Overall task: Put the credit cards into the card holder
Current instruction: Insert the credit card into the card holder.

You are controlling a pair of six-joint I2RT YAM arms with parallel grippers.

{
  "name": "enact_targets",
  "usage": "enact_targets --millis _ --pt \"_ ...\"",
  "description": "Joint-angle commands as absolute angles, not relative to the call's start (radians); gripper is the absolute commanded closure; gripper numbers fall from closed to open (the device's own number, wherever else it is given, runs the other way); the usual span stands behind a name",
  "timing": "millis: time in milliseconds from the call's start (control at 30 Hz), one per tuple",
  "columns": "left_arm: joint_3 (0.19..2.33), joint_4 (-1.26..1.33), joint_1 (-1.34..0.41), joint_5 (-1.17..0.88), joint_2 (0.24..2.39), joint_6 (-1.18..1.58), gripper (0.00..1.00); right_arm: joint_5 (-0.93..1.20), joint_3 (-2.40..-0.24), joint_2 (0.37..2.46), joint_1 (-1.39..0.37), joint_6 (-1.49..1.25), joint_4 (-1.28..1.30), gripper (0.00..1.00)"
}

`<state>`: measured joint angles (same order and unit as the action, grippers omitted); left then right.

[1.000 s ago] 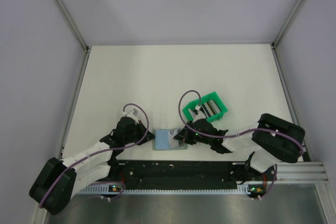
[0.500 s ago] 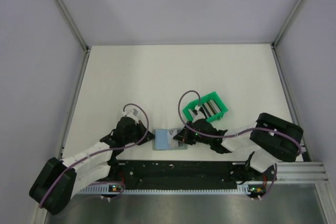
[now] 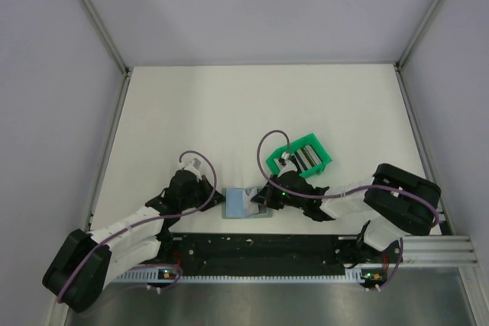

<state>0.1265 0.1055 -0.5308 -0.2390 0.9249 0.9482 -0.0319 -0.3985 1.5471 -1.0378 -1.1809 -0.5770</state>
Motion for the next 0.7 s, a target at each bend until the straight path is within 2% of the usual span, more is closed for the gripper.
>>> enact_targets --millis 0,400,667 --pt "0.106 0.120 -0.529 -0.236 0.927 0.943 1.00 -0.087 -0.434 1.540 -1.023 -1.134 -0.485 1.00" --pt "0.100 0.127 -0.529 -0.238 0.927 0.948 1.00 -0.080 -0.429 1.575 -1.040 -1.144 -0.512 1.00" --pt "0.097 0.124 -0.529 -0.238 0.923 0.946 1.00 -0.152 -0.446 1.559 -1.085 -1.141 -0.445 1.00"
